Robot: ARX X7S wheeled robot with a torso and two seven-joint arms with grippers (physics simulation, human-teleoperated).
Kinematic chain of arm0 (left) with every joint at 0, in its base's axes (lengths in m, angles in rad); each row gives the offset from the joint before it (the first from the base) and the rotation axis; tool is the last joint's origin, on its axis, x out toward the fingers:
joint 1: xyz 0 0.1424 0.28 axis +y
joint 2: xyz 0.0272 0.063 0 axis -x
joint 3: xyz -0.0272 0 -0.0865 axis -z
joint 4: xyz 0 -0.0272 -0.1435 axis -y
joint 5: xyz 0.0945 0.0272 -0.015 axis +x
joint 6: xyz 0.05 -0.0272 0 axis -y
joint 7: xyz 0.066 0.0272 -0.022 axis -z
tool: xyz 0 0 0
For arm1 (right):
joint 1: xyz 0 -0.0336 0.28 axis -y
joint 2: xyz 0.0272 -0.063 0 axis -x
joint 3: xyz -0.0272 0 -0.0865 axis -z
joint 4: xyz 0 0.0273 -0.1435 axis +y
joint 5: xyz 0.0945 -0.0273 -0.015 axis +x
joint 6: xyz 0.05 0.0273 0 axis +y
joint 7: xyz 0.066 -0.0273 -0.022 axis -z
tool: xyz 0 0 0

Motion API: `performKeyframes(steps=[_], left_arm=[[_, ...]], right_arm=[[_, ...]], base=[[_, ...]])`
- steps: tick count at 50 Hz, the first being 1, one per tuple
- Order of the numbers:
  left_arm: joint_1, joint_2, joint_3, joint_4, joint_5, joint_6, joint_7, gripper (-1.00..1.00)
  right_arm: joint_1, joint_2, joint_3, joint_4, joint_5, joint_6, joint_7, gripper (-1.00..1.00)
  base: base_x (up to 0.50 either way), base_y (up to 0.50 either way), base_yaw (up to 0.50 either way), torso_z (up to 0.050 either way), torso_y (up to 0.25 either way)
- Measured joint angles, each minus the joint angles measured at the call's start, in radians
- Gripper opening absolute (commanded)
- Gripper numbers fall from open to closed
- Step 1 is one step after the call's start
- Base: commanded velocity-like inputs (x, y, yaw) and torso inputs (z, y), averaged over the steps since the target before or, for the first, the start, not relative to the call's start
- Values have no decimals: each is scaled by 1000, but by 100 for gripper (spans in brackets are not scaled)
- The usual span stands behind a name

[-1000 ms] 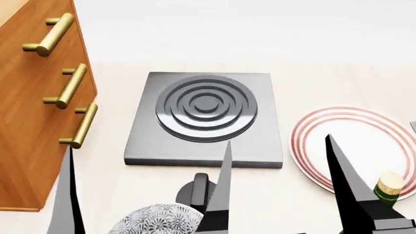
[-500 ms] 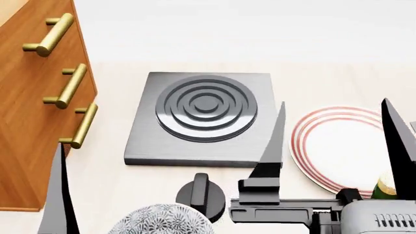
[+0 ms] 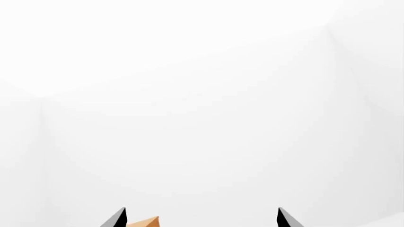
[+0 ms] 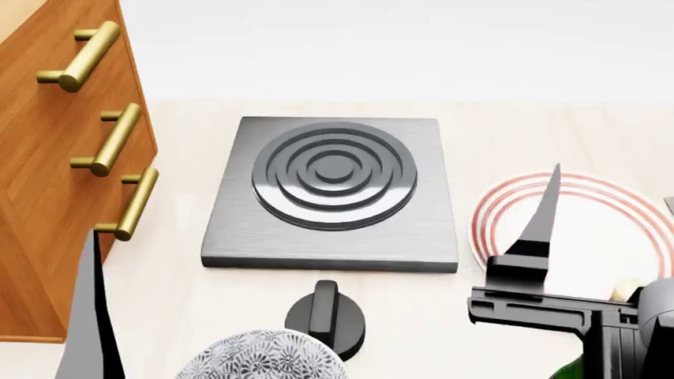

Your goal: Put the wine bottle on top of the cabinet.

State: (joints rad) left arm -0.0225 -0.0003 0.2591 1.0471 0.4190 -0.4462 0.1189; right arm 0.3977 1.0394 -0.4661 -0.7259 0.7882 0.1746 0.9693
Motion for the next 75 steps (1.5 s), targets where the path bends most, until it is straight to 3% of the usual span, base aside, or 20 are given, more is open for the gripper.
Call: performKeyframes(steps=[36, 66, 67, 75], left_arm=[[3, 0, -3, 0, -1, 2, 1, 100], [5, 0, 3, 0, 4, 0, 4, 100], [5, 0, 3, 0, 4, 0, 5, 100], [5, 0, 7, 0, 6, -1, 5, 100]], right_arm=[[-174, -107, -32, 281, -80, -184, -83, 100], [-231, -115, -35, 264, -108, -220, -69, 100], [-232, -114, -34, 261, -109, -220, -67, -100], [-239, -109, -31, 247, -107, -225, -56, -100]], base=[[0, 0, 0, 0, 0], [0, 0, 0, 0, 0], [0, 0, 0, 0, 0], [0, 0, 0, 0, 0]])
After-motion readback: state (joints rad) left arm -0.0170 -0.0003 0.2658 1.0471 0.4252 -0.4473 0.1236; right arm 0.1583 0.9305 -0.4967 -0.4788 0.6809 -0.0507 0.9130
